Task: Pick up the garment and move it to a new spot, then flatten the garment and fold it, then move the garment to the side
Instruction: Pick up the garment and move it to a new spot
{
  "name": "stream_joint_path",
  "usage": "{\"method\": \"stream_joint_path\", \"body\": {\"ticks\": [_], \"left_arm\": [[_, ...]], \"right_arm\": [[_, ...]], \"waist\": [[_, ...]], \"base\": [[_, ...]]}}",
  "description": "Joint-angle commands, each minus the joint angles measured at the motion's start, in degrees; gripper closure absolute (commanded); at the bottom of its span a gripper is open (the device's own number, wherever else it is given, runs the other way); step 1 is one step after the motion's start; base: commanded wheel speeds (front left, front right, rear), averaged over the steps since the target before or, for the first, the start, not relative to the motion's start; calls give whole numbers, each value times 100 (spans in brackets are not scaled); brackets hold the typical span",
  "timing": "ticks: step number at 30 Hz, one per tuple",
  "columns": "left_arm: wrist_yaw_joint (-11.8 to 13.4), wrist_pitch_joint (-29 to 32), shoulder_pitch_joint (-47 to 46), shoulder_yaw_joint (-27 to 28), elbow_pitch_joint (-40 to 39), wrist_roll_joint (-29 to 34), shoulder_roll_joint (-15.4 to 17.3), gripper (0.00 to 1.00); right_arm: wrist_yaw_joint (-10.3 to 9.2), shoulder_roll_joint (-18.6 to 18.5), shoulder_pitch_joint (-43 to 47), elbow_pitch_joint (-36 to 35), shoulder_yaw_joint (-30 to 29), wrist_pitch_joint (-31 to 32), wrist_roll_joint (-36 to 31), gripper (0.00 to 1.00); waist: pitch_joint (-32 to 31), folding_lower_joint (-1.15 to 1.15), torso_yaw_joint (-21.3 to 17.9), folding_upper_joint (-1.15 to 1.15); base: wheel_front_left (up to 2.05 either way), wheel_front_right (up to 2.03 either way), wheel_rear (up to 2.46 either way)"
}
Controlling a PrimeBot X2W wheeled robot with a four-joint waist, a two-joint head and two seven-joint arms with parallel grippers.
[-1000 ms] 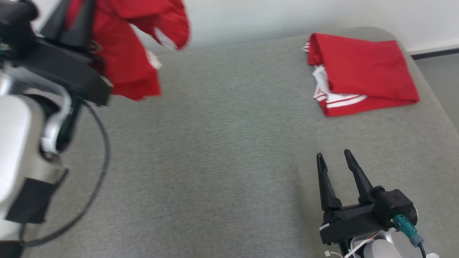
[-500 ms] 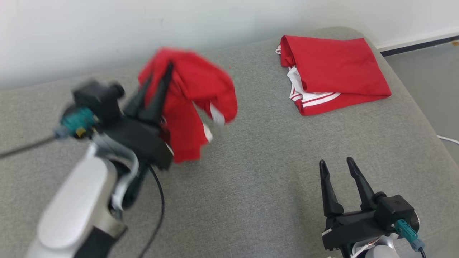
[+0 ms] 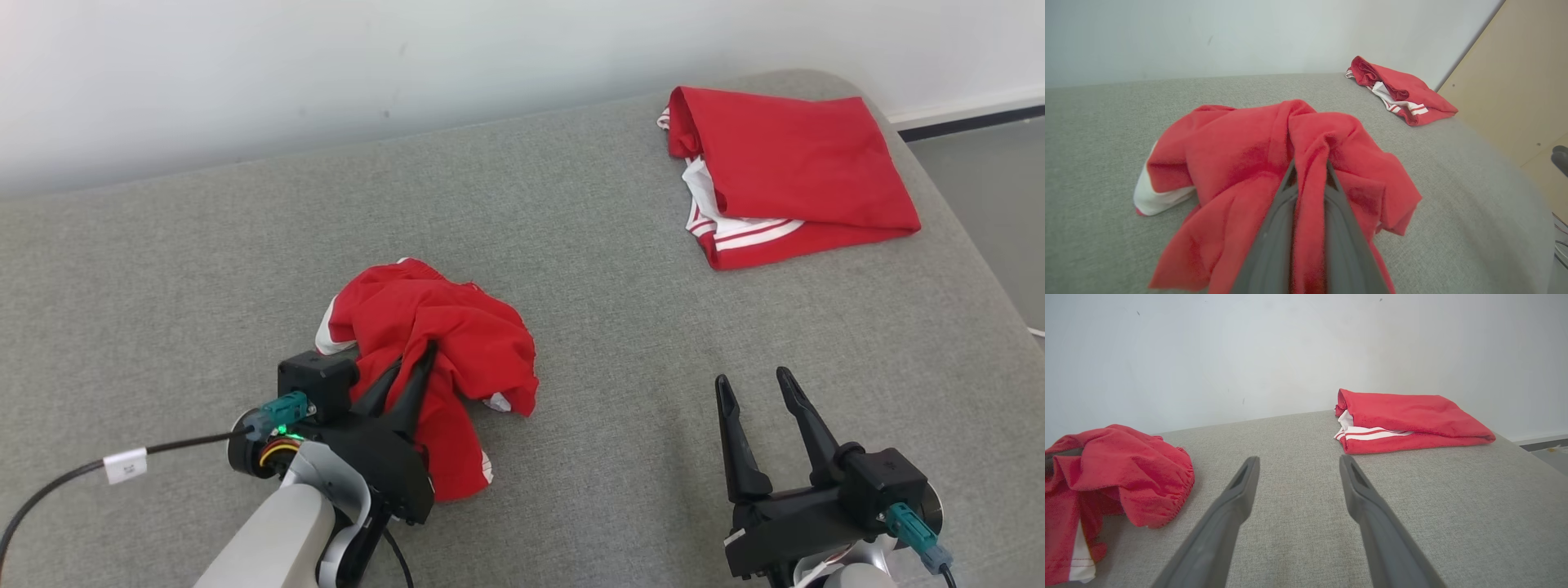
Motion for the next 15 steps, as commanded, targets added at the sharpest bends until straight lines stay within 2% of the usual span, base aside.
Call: {"method": "stream_joint_path", "body": {"ticks": [1, 7, 15], "left_arm": [[-25, -110, -8, -18, 92, 63, -29, 0], [-16, -575, -151, 22, 54, 171, -78, 0], [216, -923, -7, 273, -335, 344, 179, 0]], "right_arm": [[-10, 6, 18, 15, 1, -4, 55, 0], [-10, 6, 108, 3, -74, -4, 14, 0], [-10, 5, 202, -59, -156, -4, -61, 0]], "waist": [[-36, 0, 41, 0], [-220, 0, 227, 0], [-448, 0, 471, 0]], "base": [[0, 0, 0], [0, 0, 0], [0, 0, 0]]}}
